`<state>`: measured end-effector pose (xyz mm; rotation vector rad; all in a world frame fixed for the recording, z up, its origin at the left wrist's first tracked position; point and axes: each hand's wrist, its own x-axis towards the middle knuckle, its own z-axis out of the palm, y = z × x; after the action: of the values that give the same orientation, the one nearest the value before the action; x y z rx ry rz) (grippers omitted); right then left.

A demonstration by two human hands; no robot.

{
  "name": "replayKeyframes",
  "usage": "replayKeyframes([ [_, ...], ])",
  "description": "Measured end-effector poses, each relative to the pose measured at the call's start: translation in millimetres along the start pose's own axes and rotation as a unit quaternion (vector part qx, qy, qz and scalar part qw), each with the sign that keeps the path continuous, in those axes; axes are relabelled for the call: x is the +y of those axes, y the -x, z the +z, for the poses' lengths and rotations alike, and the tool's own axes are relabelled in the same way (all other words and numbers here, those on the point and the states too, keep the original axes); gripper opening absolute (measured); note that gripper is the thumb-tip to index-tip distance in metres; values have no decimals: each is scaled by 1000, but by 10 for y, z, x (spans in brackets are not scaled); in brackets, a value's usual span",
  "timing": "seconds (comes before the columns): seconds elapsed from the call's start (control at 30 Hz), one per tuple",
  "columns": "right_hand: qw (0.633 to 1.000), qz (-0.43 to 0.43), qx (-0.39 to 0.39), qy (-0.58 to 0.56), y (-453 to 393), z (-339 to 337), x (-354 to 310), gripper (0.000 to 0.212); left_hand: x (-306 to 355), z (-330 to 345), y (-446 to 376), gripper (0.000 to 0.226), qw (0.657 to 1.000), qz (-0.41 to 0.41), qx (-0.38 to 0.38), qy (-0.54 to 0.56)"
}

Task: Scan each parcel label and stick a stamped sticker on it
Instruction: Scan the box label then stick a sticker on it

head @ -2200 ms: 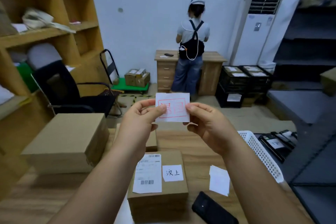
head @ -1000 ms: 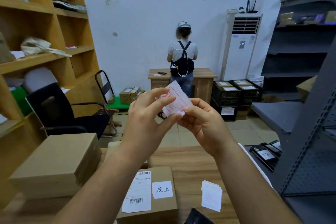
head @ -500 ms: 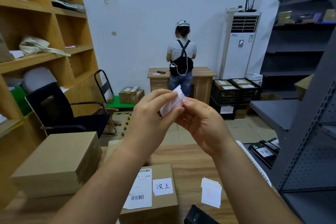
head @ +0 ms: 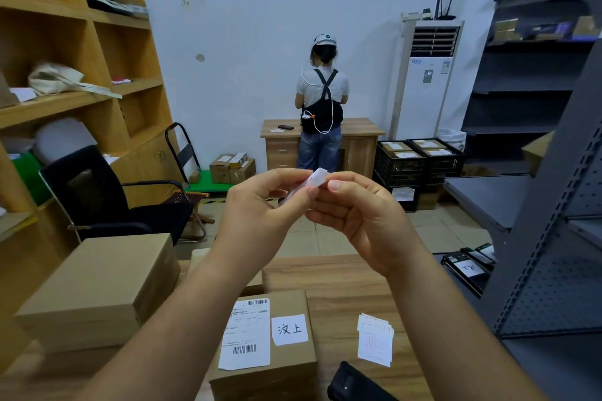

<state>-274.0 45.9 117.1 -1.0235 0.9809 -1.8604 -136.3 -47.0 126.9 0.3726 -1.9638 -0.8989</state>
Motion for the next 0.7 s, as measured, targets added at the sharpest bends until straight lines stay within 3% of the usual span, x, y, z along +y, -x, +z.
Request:
replayKeyframes([
  [0.7, 992, -28, 28, 120, -3, 40, 122, 10, -88, -14, 83, 19, 999, -32, -10, -25],
])
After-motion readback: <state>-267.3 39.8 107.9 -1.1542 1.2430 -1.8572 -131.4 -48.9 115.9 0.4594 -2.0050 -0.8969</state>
